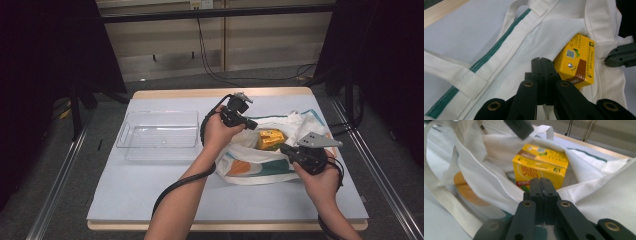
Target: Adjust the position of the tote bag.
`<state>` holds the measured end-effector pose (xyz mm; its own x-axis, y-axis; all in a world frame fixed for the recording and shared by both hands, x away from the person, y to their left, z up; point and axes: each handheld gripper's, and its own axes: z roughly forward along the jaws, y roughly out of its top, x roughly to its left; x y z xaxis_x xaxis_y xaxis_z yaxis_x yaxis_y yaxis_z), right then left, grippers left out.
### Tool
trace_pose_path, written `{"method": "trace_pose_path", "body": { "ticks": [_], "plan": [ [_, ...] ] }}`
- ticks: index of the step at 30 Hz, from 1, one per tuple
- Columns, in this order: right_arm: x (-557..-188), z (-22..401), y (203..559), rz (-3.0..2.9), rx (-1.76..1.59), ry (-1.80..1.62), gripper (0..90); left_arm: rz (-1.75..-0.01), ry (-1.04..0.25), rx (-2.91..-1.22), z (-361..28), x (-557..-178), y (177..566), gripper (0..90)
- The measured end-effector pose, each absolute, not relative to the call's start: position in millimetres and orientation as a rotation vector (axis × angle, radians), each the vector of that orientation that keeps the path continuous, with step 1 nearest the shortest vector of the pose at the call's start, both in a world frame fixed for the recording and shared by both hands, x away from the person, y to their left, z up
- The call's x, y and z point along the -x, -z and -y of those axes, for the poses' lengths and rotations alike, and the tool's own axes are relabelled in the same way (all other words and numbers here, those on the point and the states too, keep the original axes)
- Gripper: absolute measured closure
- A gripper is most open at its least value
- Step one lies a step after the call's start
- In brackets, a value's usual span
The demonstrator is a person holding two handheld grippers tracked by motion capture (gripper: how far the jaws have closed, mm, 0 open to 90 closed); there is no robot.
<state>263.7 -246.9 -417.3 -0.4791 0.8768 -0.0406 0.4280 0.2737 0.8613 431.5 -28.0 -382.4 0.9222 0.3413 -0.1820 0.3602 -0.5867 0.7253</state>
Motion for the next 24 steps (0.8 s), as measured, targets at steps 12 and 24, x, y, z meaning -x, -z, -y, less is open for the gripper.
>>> {"method": "trace_pose_path", "body": {
  "ticks": [12,24],
  "plan": [
    [-247,251,436,-2.052,-1.183,-1.116,90.0,-0.515,0.016,-2.211,28,-432,380,90.0],
    [-239,253,451,-2.048,-1.204,-1.127,90.0,-0.528,0.005,-2.206,31,-437,383,90.0]
  ]
}}
